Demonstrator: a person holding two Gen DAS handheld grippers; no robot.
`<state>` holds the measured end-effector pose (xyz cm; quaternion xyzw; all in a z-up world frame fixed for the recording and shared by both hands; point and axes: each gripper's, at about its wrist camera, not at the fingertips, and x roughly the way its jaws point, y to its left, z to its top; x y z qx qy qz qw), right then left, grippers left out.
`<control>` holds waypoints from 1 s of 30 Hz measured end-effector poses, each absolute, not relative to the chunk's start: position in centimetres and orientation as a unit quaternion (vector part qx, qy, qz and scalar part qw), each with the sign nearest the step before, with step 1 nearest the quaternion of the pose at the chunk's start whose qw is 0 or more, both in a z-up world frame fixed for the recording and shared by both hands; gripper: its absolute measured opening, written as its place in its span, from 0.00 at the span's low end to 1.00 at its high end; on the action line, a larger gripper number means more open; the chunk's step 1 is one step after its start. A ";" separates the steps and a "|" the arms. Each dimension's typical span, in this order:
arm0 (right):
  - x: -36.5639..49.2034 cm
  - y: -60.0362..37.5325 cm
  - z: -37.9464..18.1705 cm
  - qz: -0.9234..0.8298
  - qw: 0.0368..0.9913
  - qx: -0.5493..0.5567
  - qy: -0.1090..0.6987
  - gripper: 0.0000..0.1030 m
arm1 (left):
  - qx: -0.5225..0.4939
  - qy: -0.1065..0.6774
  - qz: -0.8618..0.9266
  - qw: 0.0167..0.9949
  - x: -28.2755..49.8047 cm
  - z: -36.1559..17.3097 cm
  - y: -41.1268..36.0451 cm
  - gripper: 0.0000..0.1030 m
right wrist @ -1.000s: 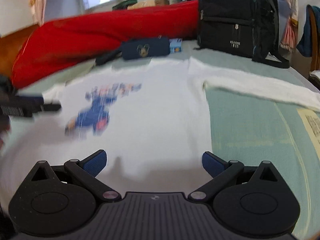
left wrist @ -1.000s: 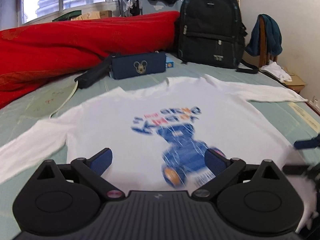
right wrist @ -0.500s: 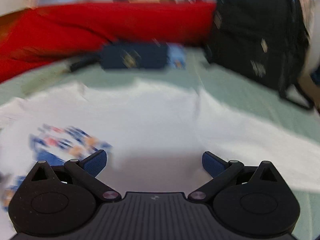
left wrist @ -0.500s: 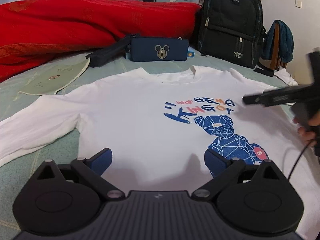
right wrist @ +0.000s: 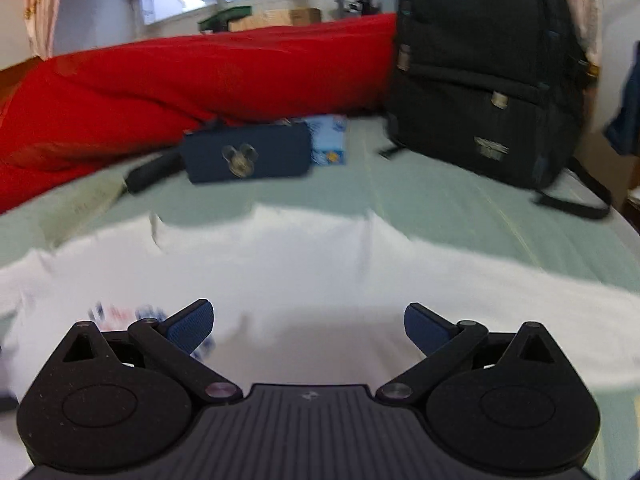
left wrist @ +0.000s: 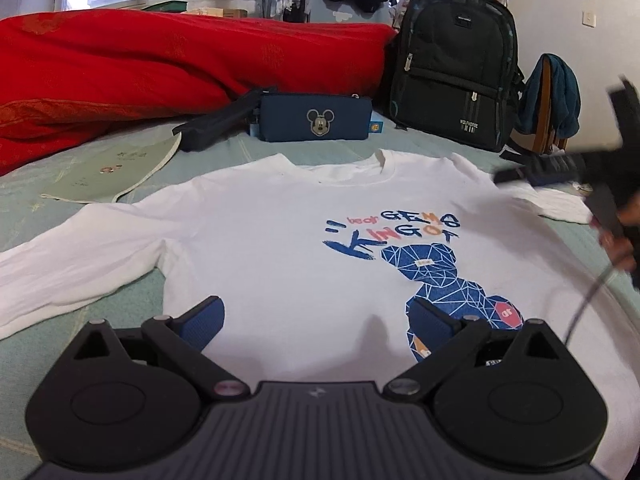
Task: Fold clothes
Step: 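Move the open right gripper over the shirt toward the collar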
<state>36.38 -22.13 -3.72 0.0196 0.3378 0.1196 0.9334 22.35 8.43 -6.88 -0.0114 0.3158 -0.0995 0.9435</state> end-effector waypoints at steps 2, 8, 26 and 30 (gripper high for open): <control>38.9 -21.5 -4.1 0.136 0.928 0.020 0.346 1.00 | -0.013 0.314 -0.098 0.944 22.3 -6.8 8.6 0.96; 46.2 -20.8 -8.6 0.117 0.904 0.014 0.412 1.00 | -0.024 0.312 -0.094 0.945 22.4 -6.7 9.2 0.96; 46.3 -18.2 -5.4 0.125 0.901 -0.009 0.416 1.00 | -0.013 0.296 -0.111 0.949 20.9 -5.1 9.0 0.96; 45.9 -12.6 -5.6 0.176 0.886 -0.043 0.427 1.00 | -0.009 0.286 -0.115 0.951 19.7 -3.9 9.6 0.96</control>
